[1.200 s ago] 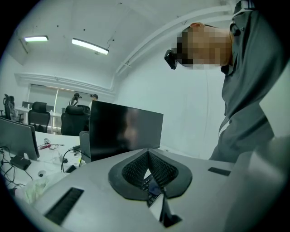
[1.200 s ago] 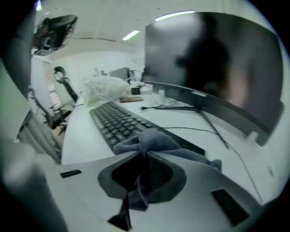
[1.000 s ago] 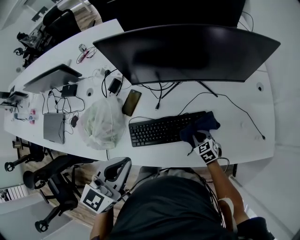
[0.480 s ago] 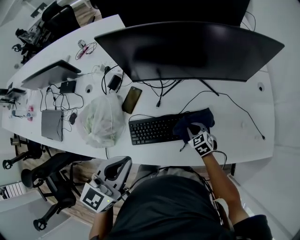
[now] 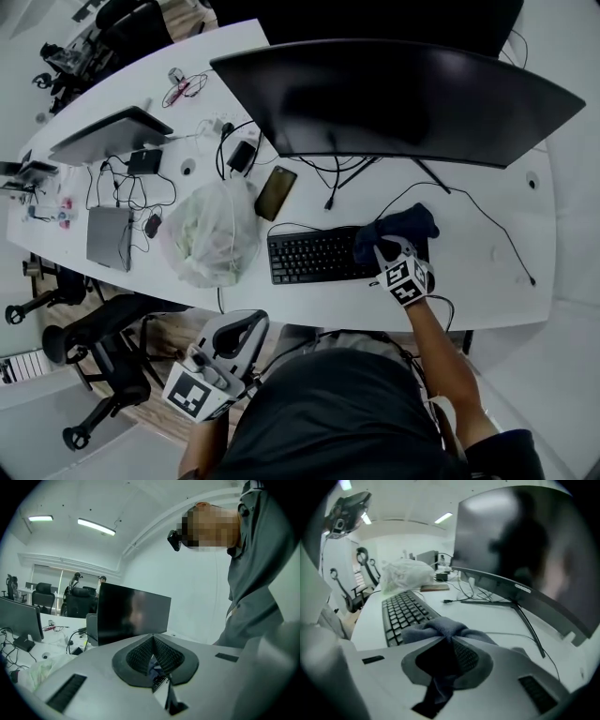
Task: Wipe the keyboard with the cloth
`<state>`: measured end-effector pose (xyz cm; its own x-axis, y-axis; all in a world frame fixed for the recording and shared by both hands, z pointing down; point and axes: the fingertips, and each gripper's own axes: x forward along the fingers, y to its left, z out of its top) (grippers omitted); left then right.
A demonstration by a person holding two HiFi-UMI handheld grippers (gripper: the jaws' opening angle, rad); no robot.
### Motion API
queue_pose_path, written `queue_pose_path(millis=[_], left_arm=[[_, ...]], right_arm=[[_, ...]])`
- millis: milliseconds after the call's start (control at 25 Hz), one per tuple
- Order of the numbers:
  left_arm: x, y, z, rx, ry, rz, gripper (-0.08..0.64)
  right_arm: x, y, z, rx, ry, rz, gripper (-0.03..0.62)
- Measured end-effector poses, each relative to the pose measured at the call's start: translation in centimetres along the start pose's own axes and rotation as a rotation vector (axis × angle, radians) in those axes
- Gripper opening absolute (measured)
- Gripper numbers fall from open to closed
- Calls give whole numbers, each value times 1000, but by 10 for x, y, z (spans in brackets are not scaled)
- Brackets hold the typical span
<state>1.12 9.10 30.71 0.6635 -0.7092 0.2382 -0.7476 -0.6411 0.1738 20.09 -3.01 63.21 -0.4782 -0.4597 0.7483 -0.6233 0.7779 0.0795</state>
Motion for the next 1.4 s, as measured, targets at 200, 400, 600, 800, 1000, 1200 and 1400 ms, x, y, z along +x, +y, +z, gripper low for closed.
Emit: queue_pose_path(millis=[200, 400, 600, 800, 1000, 1200, 1400], left_arm=[[-10, 6, -7, -44, 0, 29, 3], [-7, 9, -15, -48, -10, 12, 3], [-4, 5, -9, -46, 0, -8, 3], [-16, 19, -5, -91, -54, 9, 4], [-17, 23, -10, -102, -42, 4, 3], [-31, 32, -16, -122, -25, 27, 3], [-44, 47, -25, -156, -30, 47, 3]], right_arm=[[-42, -84, -50, 132, 127, -301, 40], [-5, -12, 0, 71, -5, -115, 40], [-6, -13, -8, 124, 9, -69, 40], [-41, -61, -19, 163, 52, -280, 40], [15, 34, 38, -51, -19, -10, 40], [-11, -28, -12, 20, 167, -204, 40], [-2, -9, 15, 3, 45, -186, 40]])
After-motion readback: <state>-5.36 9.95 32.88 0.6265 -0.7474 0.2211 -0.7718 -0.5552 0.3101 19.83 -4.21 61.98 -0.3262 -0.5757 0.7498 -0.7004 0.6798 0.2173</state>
